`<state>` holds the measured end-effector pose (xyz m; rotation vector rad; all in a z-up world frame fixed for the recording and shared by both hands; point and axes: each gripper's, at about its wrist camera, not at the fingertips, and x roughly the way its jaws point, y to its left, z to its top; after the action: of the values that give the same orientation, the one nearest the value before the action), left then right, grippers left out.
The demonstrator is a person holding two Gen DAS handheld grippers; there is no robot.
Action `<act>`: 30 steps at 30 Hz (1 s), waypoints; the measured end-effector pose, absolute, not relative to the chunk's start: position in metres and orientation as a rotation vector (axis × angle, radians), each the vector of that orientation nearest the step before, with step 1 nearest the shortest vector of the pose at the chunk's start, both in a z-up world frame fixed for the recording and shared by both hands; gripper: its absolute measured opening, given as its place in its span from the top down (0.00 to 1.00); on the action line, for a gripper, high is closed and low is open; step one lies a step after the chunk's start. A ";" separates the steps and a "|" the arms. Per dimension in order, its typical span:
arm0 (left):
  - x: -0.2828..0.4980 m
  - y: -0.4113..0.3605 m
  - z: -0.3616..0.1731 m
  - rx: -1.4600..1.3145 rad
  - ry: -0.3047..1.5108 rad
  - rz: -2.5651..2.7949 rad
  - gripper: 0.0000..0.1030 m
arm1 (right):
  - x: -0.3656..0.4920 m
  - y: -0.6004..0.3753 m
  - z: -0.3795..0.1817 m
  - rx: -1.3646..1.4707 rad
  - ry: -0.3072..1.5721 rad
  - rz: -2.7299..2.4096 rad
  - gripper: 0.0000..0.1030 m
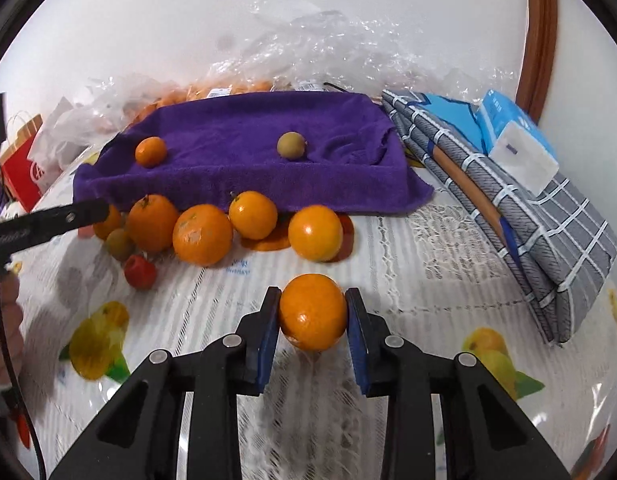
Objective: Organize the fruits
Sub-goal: 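Grasp a round orange from the fruit row with the right gripper, then grasp the oval orange fruit with the left gripper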
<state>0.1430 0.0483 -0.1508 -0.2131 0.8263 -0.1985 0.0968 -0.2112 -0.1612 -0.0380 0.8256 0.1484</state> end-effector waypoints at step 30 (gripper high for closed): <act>0.116 0.061 -0.140 -0.290 0.677 -0.233 0.65 | 0.092 -0.232 -0.158 0.103 0.771 0.195 0.69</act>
<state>0.1158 0.0606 -0.1397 -0.2896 0.6771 -0.2333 0.0924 -0.2317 -0.1579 0.1028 0.7707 0.1950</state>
